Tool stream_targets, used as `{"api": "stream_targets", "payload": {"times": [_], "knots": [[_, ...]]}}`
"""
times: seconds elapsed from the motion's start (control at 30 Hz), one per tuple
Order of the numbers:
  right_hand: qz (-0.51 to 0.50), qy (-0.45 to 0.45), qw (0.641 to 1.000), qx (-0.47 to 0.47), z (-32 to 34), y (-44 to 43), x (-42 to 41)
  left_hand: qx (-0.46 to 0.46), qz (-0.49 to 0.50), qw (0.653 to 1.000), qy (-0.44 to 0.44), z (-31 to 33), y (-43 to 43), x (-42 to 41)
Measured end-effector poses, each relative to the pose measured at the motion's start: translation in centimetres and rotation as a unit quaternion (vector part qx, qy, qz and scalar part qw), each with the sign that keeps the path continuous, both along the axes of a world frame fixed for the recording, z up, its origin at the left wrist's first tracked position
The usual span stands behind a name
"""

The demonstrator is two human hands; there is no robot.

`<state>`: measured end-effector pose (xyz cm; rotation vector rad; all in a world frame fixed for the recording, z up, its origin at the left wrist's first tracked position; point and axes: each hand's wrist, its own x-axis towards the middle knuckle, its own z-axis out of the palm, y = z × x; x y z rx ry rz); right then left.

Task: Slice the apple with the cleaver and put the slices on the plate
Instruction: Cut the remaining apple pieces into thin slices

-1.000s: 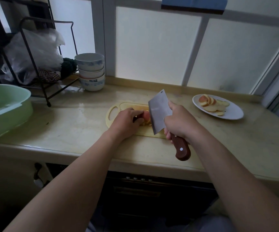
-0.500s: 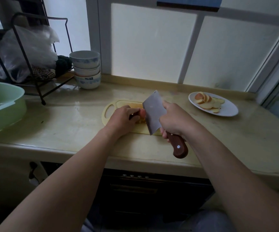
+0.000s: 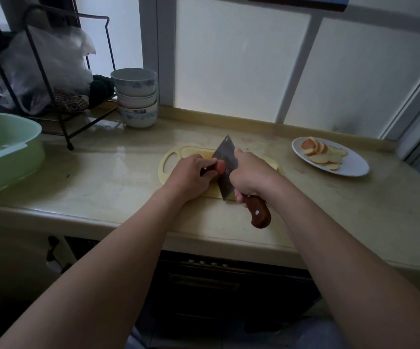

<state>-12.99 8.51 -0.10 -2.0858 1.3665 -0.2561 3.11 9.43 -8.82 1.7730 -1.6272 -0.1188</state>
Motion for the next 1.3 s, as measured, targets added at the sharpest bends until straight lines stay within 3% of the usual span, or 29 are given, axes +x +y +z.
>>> {"api": "stream_targets", "payload": {"times": [0.43, 0.57, 0.67, 1.3], "knots": [[0.024, 0.02, 0.999, 0.01, 0.3, 0.9, -1.5, 0.0, 0.005, 1.0, 0.008, 0.1, 0.2, -0.1], [0.012, -0.032, 0.999, 0.022, 0.7, 1.3, -3.3, 0.006, -0.006, 1.0, -0.001, 0.2, 0.4, -0.1], [-0.015, -0.068, 0.997, -0.02, 0.8, 0.8, -3.7, 0.009, 0.0, 1.0, -0.002, 0.3, 0.5, -0.2], [-0.041, -0.115, 0.992, -0.013, 0.7, 0.3, -3.6, -0.001, 0.006, 1.0, -0.002, 0.5, 0.7, -0.3]]}}
